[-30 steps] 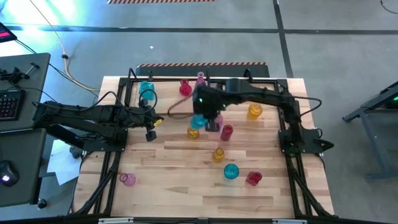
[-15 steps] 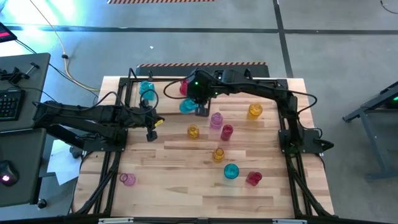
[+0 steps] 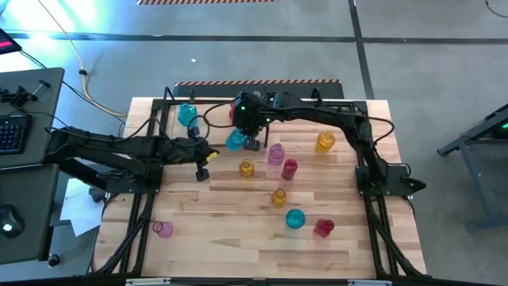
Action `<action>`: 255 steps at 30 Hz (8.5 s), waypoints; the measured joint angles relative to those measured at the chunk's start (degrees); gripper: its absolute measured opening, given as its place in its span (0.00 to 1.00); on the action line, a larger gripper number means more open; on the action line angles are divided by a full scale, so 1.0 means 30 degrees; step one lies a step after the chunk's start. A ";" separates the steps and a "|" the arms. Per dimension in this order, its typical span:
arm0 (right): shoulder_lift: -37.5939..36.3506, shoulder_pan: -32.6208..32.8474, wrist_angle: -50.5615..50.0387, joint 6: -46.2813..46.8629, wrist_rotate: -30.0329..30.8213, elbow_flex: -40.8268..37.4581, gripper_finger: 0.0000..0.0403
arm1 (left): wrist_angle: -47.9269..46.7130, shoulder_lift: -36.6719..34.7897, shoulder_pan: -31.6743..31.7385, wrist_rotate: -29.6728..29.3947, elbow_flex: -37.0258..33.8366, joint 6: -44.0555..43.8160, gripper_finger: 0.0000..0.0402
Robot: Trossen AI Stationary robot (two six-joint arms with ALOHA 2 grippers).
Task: Sort vases onto shelf
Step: Put the top blue vase on the shelf aligned with the other blue vase
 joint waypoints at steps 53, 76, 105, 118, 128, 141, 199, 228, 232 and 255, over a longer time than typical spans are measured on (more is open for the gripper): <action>0.0977 -0.1543 -0.0286 -0.0051 -0.0130 -0.0015 0.00 | 0.1585 0.1770 0.0094 0.0016 -0.0002 0.0135 0.00; 0.0977 -0.1989 -0.0367 0.0423 0.0198 -0.0007 0.22 | 0.1578 0.1770 0.0099 0.0031 -0.0002 -0.0024 0.00; -0.6289 -0.0175 -0.5145 0.1935 0.4970 0.2922 0.22 | 0.1914 0.8431 0.7618 0.7404 0.6291 0.7480 0.00; -0.7296 0.0513 -0.8877 0.2477 0.7640 0.2900 0.22 | -0.0534 0.9936 0.7576 0.7051 0.9942 0.8924 0.17; -0.8245 -0.0695 -1.0497 0.3866 0.9044 0.2900 0.22 | -0.1276 0.9572 0.8104 0.6228 0.9940 0.8860 0.38; -0.9494 -0.0749 -1.0771 0.9233 0.9400 0.2900 0.22 | -0.5339 0.9572 0.8499 0.9850 0.9914 0.4686 0.37; -1.3107 0.5413 -1.0796 1.1096 1.0864 0.2900 0.22 | -0.9089 1.5831 0.8258 0.6099 1.6652 0.8776 0.38; -1.3107 0.5413 -1.0799 1.1635 1.0835 0.2900 0.22 | -0.9783 1.6515 0.8650 0.6304 1.6666 0.7998 0.22; -1.3107 0.5413 -1.0799 1.1616 1.0863 0.2900 0.22 | -1.1100 1.6321 0.8762 0.6275 1.6653 0.7273 0.10; -1.3099 0.5413 -1.0799 1.1482 1.1010 0.2900 0.22 | -1.7053 1.4803 0.9718 0.5117 1.6529 0.5940 0.03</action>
